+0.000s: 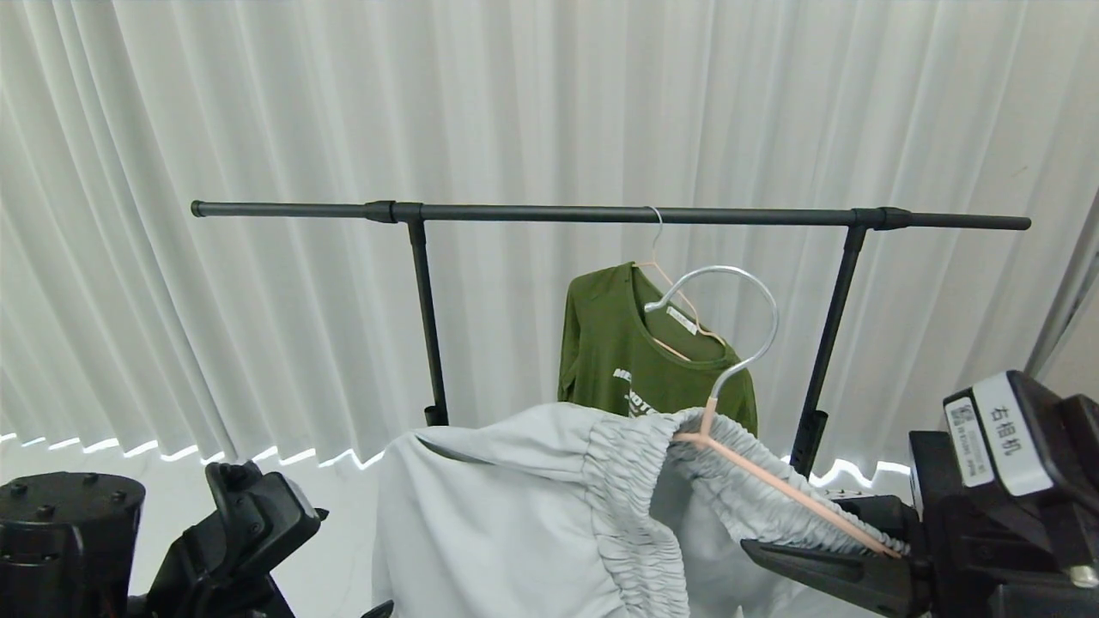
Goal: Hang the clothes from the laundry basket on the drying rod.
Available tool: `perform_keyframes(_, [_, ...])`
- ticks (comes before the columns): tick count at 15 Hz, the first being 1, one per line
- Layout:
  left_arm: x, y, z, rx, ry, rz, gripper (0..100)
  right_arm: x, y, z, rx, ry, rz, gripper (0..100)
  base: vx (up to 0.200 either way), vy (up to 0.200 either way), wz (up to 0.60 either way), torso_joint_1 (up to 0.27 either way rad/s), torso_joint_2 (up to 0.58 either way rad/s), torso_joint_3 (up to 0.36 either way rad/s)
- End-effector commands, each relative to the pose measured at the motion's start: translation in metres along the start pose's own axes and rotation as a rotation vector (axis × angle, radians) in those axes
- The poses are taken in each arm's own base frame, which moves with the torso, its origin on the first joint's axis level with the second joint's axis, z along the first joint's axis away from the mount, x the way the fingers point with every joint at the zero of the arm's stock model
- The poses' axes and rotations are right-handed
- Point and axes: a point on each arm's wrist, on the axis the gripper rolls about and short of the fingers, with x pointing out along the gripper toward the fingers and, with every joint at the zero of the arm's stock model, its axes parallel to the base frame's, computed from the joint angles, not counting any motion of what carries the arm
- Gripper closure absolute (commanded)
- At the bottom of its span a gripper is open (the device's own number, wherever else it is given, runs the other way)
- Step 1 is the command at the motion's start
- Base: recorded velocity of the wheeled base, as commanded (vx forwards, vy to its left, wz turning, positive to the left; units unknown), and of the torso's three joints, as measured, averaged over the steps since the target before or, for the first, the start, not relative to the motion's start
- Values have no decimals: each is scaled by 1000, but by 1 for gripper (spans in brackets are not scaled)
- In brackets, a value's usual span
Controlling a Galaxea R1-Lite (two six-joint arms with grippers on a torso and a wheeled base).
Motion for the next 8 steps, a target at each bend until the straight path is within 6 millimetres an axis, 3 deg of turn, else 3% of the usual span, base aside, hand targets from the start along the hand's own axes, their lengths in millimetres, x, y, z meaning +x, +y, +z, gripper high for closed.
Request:
perform_keyframes(1, [8,5,-3,-22,40,5,0,-4,2,3,-7,-19,5,100,0,0,0,0,0,0])
perform_keyframes(8, [12,5,1,-14,-17,-59,0,-2,10,5,-22,-29,47,100,0,0,0,0,0,0])
